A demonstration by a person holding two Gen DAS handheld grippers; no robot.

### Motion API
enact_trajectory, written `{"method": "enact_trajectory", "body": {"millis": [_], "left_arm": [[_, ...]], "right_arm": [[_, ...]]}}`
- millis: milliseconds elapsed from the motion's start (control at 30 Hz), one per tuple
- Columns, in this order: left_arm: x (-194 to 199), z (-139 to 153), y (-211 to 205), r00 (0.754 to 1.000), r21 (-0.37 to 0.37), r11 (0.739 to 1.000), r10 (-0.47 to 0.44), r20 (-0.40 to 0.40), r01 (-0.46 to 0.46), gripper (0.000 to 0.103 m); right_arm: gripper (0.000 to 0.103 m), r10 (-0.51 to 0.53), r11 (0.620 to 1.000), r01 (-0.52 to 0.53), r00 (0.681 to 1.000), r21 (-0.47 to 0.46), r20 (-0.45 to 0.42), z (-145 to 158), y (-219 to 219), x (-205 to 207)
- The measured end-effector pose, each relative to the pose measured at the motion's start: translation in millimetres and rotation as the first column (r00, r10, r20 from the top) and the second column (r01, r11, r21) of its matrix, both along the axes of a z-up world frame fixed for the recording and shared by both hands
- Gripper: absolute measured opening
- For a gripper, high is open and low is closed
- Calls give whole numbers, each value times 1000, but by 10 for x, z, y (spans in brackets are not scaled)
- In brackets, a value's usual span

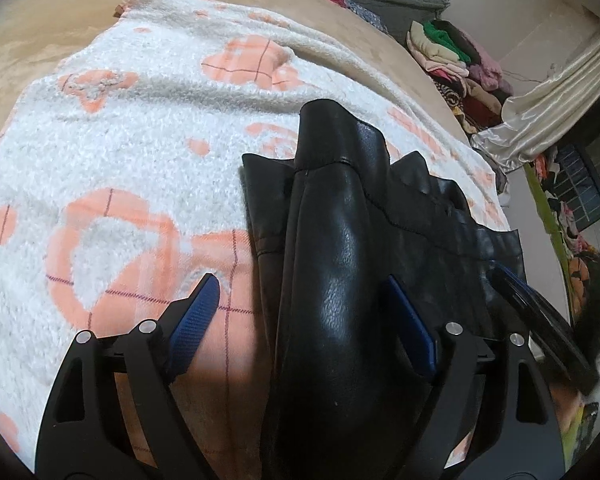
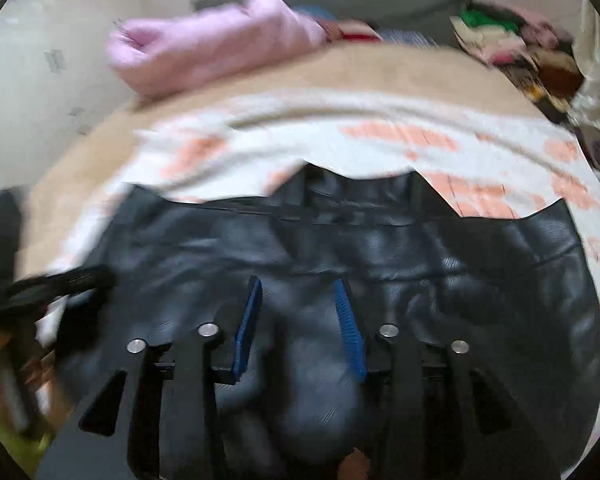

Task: Fold large clothes
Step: 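Grasp the side edge of the black leather jacket with both tools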

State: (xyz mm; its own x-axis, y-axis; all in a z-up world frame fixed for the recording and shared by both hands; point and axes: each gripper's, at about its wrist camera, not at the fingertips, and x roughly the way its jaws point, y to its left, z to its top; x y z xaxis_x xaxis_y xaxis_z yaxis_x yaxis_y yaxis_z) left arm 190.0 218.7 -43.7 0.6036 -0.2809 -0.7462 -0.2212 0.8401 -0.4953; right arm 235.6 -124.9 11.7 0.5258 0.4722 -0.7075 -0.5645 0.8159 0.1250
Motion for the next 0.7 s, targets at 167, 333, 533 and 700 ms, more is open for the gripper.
{"method": "enact_trajectory", "body": {"millis": [167, 333, 533, 700], "left_arm": [[51, 33, -13, 1000, 14, 1000, -12, 3, 12, 76], [107, 54, -9, 999, 35, 999, -36, -6, 36, 76], [108, 107, 105, 1000, 53, 998, -17, 5, 17, 81], [86, 133, 102, 1000, 88, 996, -14, 3, 14, 82]], "right_arm": [[39, 17, 999, -15, 999, -41, 48, -18, -142, -622], [41, 33, 991, -37, 999, -127, -27, -492, -37, -668], [75, 252, 967, -246, 956, -59, 147, -49, 223, -1153], [86, 456, 882, -399, 855, -249, 246, -195, 725, -1629]]}}
